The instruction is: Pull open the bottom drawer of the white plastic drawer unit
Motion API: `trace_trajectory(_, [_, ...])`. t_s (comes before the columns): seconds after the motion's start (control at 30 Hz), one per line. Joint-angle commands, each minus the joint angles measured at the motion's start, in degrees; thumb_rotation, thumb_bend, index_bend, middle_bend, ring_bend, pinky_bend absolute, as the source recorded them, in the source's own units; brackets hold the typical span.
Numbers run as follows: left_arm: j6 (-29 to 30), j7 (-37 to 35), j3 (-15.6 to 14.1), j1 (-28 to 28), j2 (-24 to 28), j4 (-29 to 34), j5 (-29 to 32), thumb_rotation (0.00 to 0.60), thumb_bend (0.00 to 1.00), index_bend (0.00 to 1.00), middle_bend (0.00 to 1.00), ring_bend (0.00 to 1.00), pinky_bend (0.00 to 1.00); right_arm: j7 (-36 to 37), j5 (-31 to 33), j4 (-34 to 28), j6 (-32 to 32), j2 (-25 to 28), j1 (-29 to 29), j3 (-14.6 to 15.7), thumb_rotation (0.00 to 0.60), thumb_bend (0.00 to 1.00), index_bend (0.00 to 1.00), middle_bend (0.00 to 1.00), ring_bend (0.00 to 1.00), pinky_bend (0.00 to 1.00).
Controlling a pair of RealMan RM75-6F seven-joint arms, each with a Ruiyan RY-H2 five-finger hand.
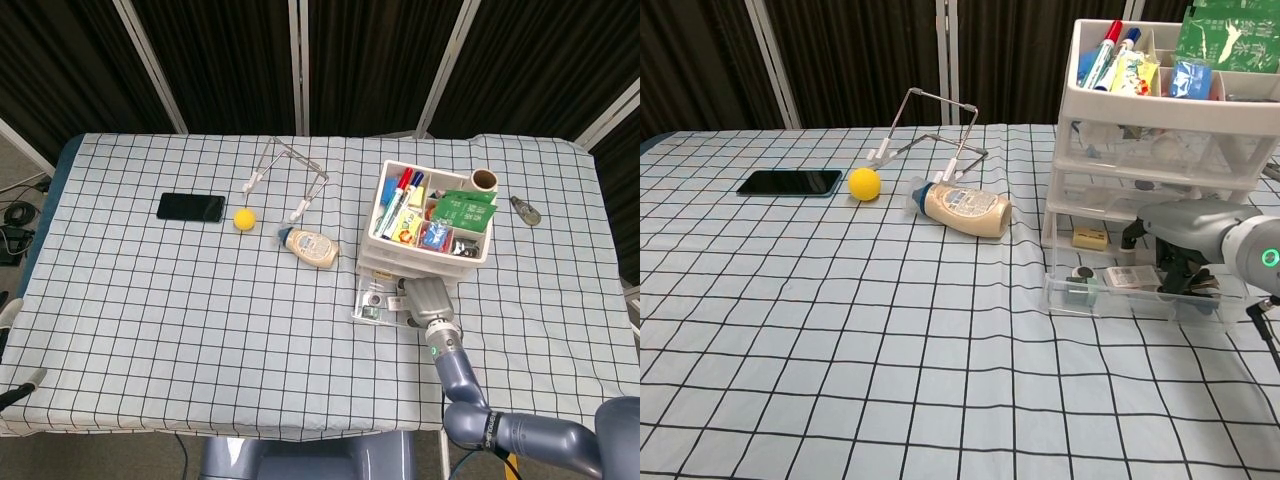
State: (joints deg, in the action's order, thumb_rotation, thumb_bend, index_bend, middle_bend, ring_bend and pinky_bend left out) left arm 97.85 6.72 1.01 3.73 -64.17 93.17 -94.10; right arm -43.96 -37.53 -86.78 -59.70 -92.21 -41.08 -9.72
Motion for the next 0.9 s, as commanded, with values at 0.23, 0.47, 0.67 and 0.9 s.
trace_trajectory(0.23, [-0.03,-0.13,-0.06,-0.04,0.05,-0.02,-0.08,0.600,0.00,0.00,0.00,0.00,0.00,1.56,-1.18,1.65,-0.08,-0.88,-0.12,0.79,0.600,0.11,0.51,1.00,1.00,0.88])
trace_trajectory(0.47, [0.10,-0.37,-0.10,-0.02,0.12,-0.03,-0.20,0.600,0.00,0.00,0.00,0.00,0.00,2.91,-2.89,1.47,-0.52,-0.87,0.08,1.05,0.600,0.16,0.55,1.00,1.00,0.88])
trace_trajectory(0.67, [0.44,-0.66,-0.17,0.11,0.19,-0.09,-0.41,0.600,0.00,0.00,0.00,0.00,0.00,5.08,-5.77,1.39,-1.60,-0.96,0.59,1.10,0.600,0.15,0.59,1.00,1.00,0.88])
trace_trajectory(0.9, [0.68,-0.85,-0.18,0.20,0.28,-0.07,-0.49,0.600,0.00,0.00,0.00,0.00,0.00,6.45,-7.83,1.37,-2.22,-0.74,0.99,1.19,0.600,0.15,0.60,1.00,1.00,0.88])
